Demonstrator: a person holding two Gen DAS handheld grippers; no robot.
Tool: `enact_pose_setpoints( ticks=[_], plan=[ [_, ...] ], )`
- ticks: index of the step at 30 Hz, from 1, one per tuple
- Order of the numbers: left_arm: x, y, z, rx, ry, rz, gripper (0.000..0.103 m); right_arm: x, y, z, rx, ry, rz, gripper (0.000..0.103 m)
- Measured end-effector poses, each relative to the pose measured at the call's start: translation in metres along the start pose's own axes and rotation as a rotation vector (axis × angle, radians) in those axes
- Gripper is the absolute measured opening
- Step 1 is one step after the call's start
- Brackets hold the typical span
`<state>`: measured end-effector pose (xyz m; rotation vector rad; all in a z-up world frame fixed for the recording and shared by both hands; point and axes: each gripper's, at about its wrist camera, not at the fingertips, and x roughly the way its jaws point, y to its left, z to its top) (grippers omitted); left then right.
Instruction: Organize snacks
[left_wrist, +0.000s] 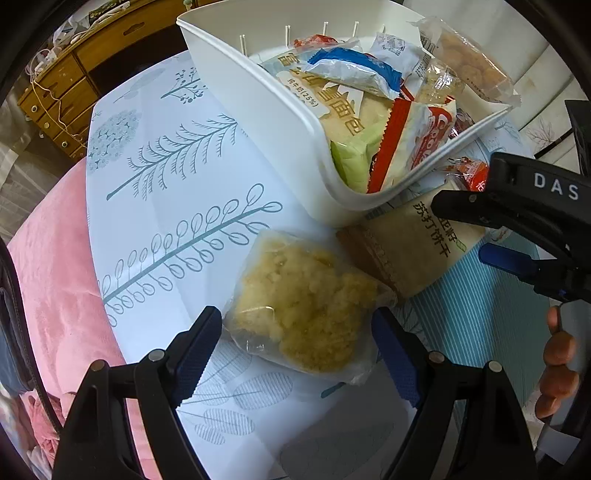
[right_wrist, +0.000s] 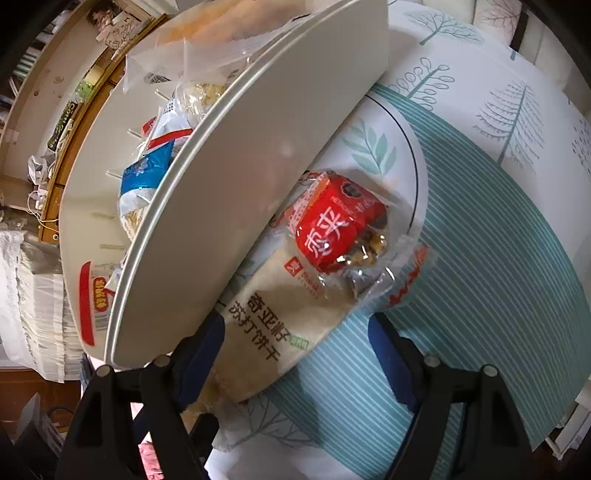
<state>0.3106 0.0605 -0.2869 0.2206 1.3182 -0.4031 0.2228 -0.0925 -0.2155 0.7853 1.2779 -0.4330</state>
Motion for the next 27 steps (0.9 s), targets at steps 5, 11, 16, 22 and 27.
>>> enact_pose_setpoints(
  ticks=[5,11,16,22,27],
  plan=[
    [0.004,0.000,0.002,-0.001,-0.004,0.002,0.083,0.002,0.012,0.003,-0.040,-0.033,-0.036,0.080],
    [0.003,0.001,-0.001,-0.001,-0.018,0.002,0.080,0.012,0.036,0.004,-0.102,-0.086,-0.110,0.080],
    [0.003,0.003,-0.004,-0.007,-0.027,-0.009,0.074,0.019,0.051,0.001,-0.142,-0.129,-0.182,0.080],
    [-0.001,0.004,-0.009,-0.013,-0.039,-0.021,0.070,0.019,0.055,-0.008,-0.163,-0.184,-0.190,0.079],
    [-0.003,0.006,-0.009,-0.025,-0.039,-0.026,0.068,0.020,0.053,-0.027,-0.224,-0.198,-0.167,0.078]
  ],
)
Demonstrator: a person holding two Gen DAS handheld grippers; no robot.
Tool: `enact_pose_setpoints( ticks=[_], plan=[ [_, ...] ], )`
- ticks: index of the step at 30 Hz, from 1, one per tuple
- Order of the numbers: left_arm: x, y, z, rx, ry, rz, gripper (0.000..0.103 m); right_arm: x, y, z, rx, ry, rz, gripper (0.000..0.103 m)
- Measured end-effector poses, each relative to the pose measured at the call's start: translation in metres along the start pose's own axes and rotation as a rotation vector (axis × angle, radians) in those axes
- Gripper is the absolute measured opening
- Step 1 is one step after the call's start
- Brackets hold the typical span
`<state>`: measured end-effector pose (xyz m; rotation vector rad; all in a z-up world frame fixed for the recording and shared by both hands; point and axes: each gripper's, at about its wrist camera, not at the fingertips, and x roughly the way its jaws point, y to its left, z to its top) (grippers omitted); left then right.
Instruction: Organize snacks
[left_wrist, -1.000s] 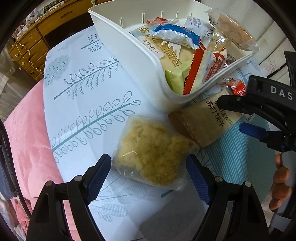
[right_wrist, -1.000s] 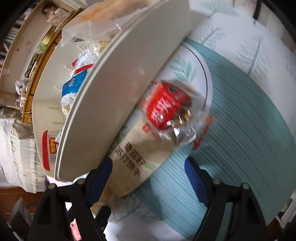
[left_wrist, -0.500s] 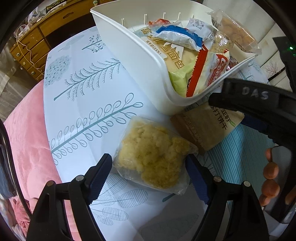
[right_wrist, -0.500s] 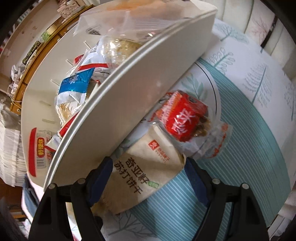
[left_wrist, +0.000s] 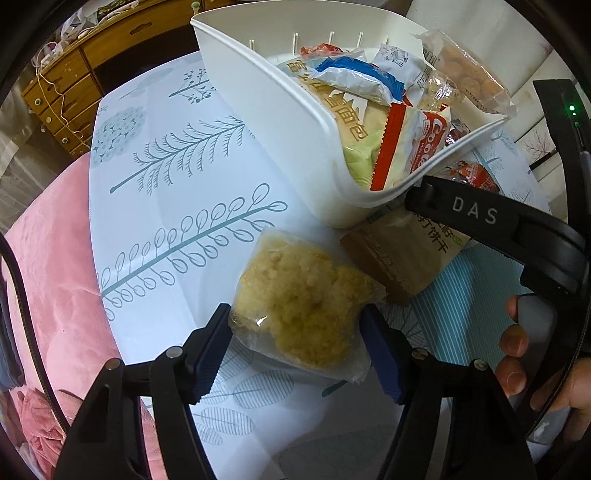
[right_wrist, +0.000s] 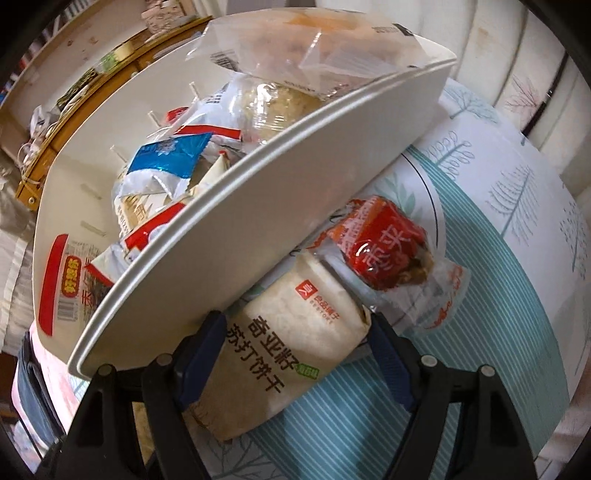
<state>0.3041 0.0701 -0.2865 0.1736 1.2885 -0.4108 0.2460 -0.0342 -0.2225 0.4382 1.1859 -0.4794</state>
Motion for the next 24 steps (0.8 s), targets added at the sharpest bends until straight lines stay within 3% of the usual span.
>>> enact_pose_setpoints(
  ticks=[5,7,9,17,22,23,24],
  plan=[
    [-0.002,0.002,-0.004,-0.004,0.010,0.003,0.068,0.001,0.004,-0.002,-0.054,-0.008,0.016,0.076],
    [-0.004,0.002,-0.009,-0.008,0.014,0.001,0.068,-0.006,-0.004,-0.002,-0.061,-0.005,0.027,0.073],
    [-0.005,0.002,-0.013,-0.011,0.020,-0.002,0.068,-0.013,-0.007,-0.004,-0.073,-0.008,0.025,0.063],
    [-0.013,0.004,-0.036,-0.035,0.034,-0.008,0.067,-0.023,-0.018,-0.009,-0.101,0.009,0.059,0.052],
    [-0.020,0.005,-0.048,-0.047,0.032,-0.016,0.067,-0.020,-0.029,-0.010,-0.053,0.031,0.089,0.037],
    [-0.021,0.006,-0.048,-0.048,0.030,-0.018,0.067,-0.020,-0.033,-0.010,-0.039,0.033,0.096,0.028],
    [-0.023,0.004,-0.046,-0.049,0.029,-0.019,0.067,-0.021,-0.037,-0.009,-0.029,0.036,0.104,0.026]
  ],
)
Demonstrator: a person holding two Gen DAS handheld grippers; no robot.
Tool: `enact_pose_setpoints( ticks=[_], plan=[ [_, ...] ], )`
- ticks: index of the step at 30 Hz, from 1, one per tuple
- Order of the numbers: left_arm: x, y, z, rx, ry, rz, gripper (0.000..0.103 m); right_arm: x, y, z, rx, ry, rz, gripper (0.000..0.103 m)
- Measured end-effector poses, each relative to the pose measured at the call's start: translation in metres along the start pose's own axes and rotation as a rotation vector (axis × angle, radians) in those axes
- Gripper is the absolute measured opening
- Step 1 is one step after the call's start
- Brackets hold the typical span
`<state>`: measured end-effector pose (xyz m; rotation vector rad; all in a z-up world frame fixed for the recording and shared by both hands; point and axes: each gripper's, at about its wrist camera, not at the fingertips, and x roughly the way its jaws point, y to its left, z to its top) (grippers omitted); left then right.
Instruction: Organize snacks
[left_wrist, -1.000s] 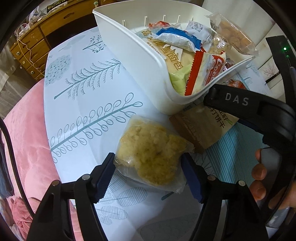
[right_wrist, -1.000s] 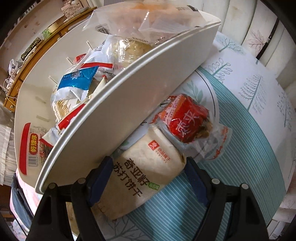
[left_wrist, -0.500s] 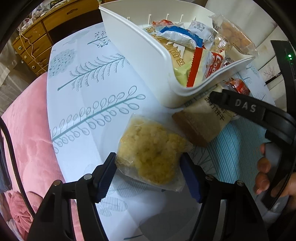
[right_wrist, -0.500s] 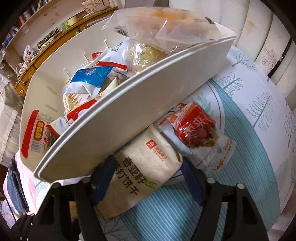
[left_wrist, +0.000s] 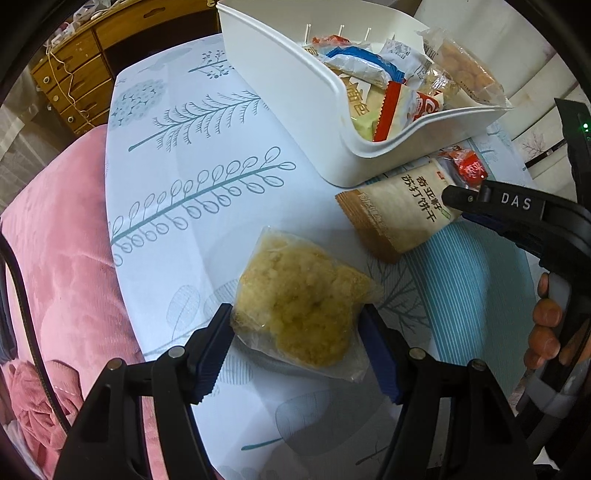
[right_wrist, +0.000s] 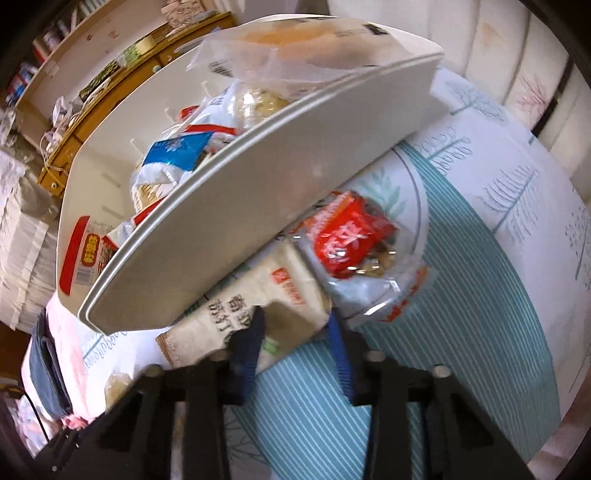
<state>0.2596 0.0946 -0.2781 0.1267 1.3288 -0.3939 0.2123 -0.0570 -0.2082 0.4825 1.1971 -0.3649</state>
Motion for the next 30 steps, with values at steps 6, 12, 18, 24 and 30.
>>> enact_pose_setpoints(
  ticks=[6,12,18,24,30],
  plan=[
    [-0.006,0.001,-0.007,-0.004,-0.009,0.002,0.067,-0.005,-0.016,0.002,0.034,0.019,0.068,0.003],
    [-0.015,0.000,-0.009,-0.010,-0.025,0.003,0.067,-0.012,-0.025,-0.002,0.046,0.044,0.111,0.001],
    [-0.027,-0.001,-0.009,-0.015,-0.045,0.001,0.067,-0.026,-0.033,-0.007,0.058,0.045,0.132,0.001],
    [-0.044,-0.002,-0.011,-0.014,-0.082,-0.010,0.066,-0.051,-0.038,-0.007,0.062,0.003,0.178,0.000],
    [-0.061,-0.001,-0.010,-0.022,-0.122,-0.017,0.066,-0.084,-0.025,-0.008,-0.011,-0.075,0.230,0.000]
  ],
)
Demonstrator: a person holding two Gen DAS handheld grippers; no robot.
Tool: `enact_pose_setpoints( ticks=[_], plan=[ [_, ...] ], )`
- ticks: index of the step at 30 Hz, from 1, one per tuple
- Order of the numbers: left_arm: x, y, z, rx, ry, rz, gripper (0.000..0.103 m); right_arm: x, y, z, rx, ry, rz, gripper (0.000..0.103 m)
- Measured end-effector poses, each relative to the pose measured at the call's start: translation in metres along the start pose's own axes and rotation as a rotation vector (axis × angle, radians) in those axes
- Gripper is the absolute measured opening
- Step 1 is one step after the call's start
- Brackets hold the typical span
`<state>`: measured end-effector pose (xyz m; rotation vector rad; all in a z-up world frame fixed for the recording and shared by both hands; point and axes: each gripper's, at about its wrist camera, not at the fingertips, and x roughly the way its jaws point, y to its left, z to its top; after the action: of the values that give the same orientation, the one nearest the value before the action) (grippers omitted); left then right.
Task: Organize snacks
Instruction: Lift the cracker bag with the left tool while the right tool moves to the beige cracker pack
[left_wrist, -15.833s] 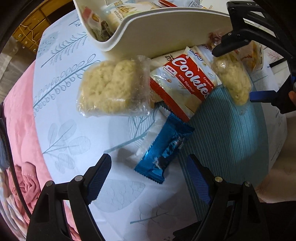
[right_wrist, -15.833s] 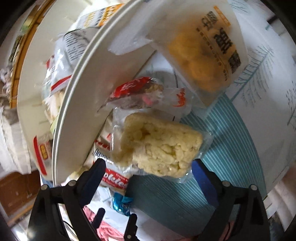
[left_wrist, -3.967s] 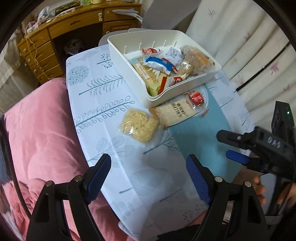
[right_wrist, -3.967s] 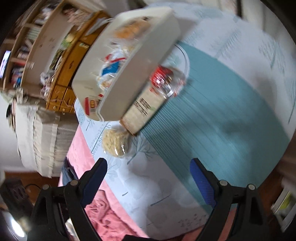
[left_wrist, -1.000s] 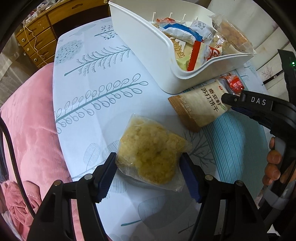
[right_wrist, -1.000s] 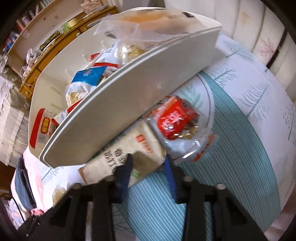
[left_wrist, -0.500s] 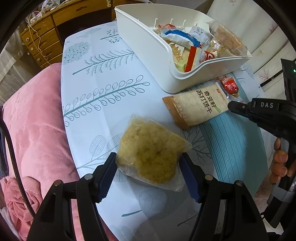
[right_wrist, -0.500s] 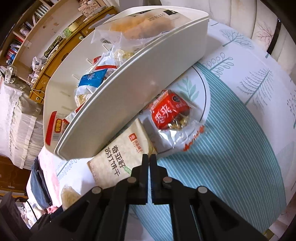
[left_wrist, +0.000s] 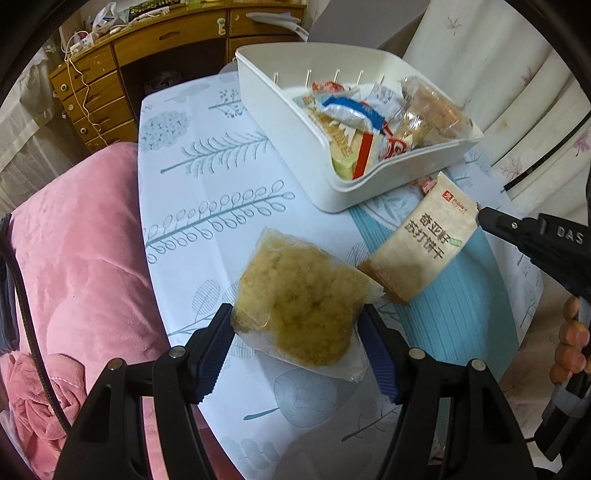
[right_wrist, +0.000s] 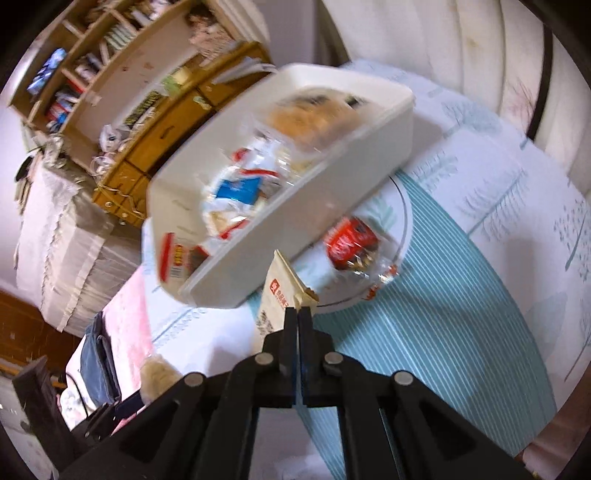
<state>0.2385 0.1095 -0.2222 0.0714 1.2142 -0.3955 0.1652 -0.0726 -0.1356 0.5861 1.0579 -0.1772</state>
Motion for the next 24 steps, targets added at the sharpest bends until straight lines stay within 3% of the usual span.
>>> enact_pose_setpoints(
  ticks=[5,14,18,24],
  plan=[
    [-0.017,0.001,0.004,0.002,-0.040,-0.003,0.066,-0.019,0.017,-0.004,-0.053,-0.027,0.036,0.000],
    [-0.044,0.004,0.014,-0.003,-0.021,-0.022,0.066,-0.067,0.044,-0.008,-0.140,-0.110,0.127,0.000],
    [-0.051,0.005,0.021,-0.019,0.004,-0.007,0.066,-0.093,0.060,-0.005,-0.227,-0.166,0.127,0.000],
    [-0.058,0.010,0.024,-0.094,-0.002,-0.006,0.066,-0.083,0.045,0.002,-0.170,-0.072,0.057,0.000]
  ],
)
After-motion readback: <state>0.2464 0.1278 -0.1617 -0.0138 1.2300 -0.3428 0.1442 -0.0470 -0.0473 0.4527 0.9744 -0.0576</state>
